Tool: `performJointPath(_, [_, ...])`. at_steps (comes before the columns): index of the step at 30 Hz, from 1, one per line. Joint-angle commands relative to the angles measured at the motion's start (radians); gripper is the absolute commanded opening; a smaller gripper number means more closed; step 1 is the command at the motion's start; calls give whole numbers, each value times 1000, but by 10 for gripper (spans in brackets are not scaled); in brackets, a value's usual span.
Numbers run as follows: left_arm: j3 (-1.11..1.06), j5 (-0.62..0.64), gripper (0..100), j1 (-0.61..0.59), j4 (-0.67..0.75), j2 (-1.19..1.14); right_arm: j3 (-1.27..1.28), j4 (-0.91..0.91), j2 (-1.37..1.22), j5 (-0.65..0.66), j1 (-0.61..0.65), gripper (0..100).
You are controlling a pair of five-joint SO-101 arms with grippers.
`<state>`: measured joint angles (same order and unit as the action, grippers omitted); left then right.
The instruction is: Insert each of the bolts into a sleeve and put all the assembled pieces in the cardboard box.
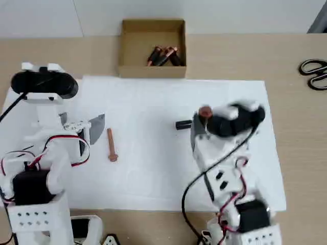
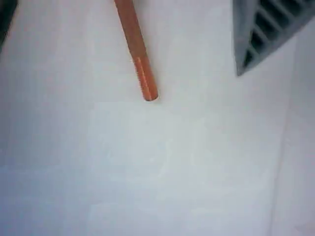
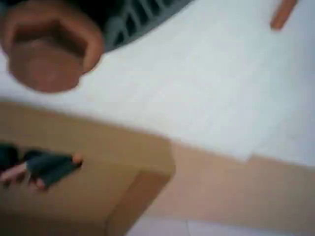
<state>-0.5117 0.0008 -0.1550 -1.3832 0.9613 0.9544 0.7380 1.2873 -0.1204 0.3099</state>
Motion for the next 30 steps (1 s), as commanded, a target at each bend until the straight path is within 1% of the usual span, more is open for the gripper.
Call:
performJointPath(1, [-2,-6,291,-8,-8,11,-402,-91,-453,12,-13,4])
performJointPath(6, [-4,-6,291,-8,-43,11,-830,-166,-1029,12,-12,4])
performJointPath(9, [-4,-8,291,-9,-87,11,-1066,-240,-1323,12,-24,4])
performJointPath(13, [-4,-9,291,-9,-144,11,-1336,-351,-1656,12,-38,4])
performJointPath(17, [-4,-9,291,-9,-173,11,-1564,-389,-1936,12,-35,6])
performJointPath(23, [-4,-9,291,-9,-178,11,-1801,-378,-2221,12,-35,15])
performJointPath(25, [-4,-9,291,-9,-178,11,-1846,-364,-2288,14,-35,69])
performJointPath(28, [-4,-9,291,-9,-178,11,-1886,-303,-2353,14,-35,191])
performJointPath(30, [-4,-9,291,-9,-178,11,-1909,-254,-2364,14,-38,236])
